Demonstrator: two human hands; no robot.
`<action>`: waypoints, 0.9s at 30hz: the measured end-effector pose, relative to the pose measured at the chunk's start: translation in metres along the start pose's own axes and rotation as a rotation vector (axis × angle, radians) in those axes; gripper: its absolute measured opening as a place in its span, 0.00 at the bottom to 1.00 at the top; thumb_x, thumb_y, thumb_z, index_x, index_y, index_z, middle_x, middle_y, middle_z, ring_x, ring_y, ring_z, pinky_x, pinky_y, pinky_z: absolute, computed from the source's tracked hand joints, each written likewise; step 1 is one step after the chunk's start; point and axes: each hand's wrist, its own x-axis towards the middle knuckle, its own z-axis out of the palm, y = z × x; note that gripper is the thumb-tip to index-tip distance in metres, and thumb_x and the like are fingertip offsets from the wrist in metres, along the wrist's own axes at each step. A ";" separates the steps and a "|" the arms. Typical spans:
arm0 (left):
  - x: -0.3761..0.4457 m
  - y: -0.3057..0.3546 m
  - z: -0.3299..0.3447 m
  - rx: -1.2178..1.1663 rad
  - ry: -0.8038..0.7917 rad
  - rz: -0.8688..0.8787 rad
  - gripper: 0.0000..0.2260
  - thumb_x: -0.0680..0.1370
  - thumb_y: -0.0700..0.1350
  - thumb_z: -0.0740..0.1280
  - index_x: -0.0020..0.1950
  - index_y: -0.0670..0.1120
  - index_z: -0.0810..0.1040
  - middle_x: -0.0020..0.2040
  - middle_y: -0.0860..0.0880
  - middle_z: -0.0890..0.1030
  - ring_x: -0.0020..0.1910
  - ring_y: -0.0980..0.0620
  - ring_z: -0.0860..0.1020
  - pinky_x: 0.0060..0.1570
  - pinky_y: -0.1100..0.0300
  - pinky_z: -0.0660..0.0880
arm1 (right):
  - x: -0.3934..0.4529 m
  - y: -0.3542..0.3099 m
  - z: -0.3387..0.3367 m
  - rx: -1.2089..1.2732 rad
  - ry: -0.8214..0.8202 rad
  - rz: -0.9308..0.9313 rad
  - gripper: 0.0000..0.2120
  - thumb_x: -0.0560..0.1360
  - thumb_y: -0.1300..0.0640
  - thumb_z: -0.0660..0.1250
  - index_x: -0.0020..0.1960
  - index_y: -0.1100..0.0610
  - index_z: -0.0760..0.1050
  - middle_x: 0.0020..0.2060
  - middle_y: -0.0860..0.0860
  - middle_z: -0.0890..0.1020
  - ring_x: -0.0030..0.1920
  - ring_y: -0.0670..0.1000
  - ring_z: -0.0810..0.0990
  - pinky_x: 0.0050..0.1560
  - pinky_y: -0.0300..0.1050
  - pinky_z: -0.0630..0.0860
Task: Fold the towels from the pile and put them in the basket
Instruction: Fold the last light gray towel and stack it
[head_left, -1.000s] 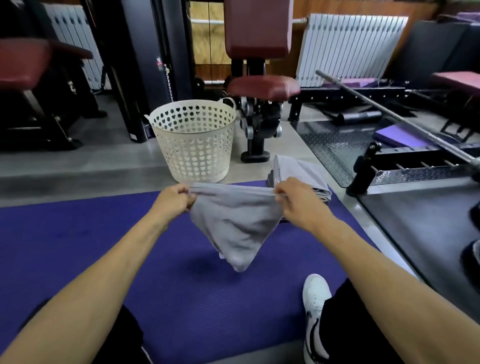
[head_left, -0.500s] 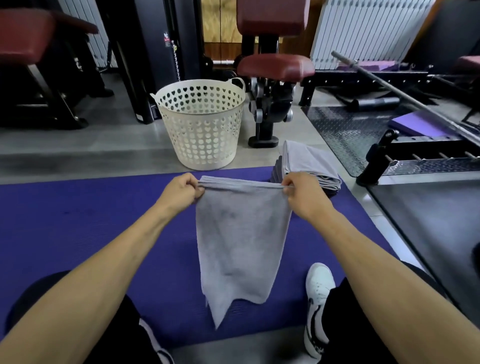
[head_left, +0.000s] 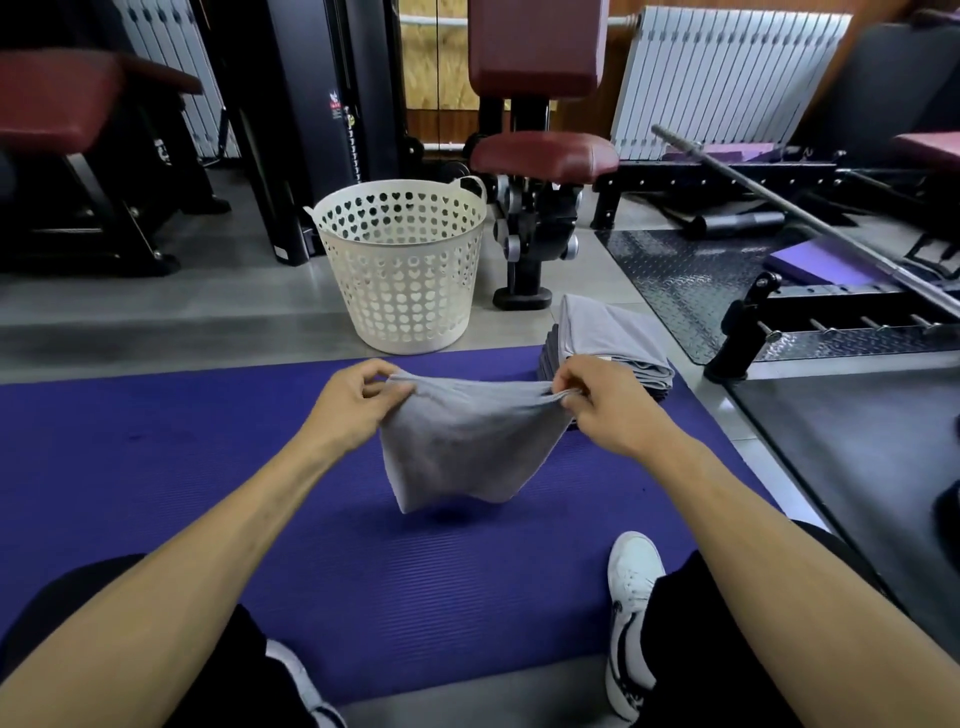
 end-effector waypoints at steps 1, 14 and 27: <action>-0.001 -0.002 -0.002 -0.026 0.036 -0.001 0.01 0.78 0.45 0.70 0.48 0.48 0.80 0.38 0.53 0.84 0.40 0.58 0.81 0.47 0.57 0.79 | -0.001 0.002 -0.002 -0.039 -0.024 -0.021 0.09 0.76 0.63 0.65 0.46 0.50 0.72 0.40 0.46 0.77 0.42 0.49 0.75 0.44 0.43 0.70; -0.020 -0.003 -0.009 -0.204 0.093 -0.106 0.06 0.77 0.42 0.71 0.45 0.46 0.75 0.31 0.53 0.82 0.31 0.62 0.77 0.37 0.62 0.72 | -0.013 0.001 0.005 -0.155 -0.170 -0.036 0.09 0.77 0.56 0.69 0.40 0.53 0.72 0.40 0.47 0.73 0.39 0.49 0.73 0.42 0.42 0.68; -0.021 -0.013 -0.025 -0.069 -0.115 -0.311 0.03 0.77 0.40 0.71 0.46 0.41 0.83 0.40 0.46 0.84 0.42 0.50 0.81 0.38 0.63 0.78 | -0.002 -0.005 0.008 0.352 -0.066 0.211 0.05 0.77 0.63 0.68 0.52 0.56 0.81 0.38 0.51 0.85 0.41 0.51 0.84 0.52 0.49 0.81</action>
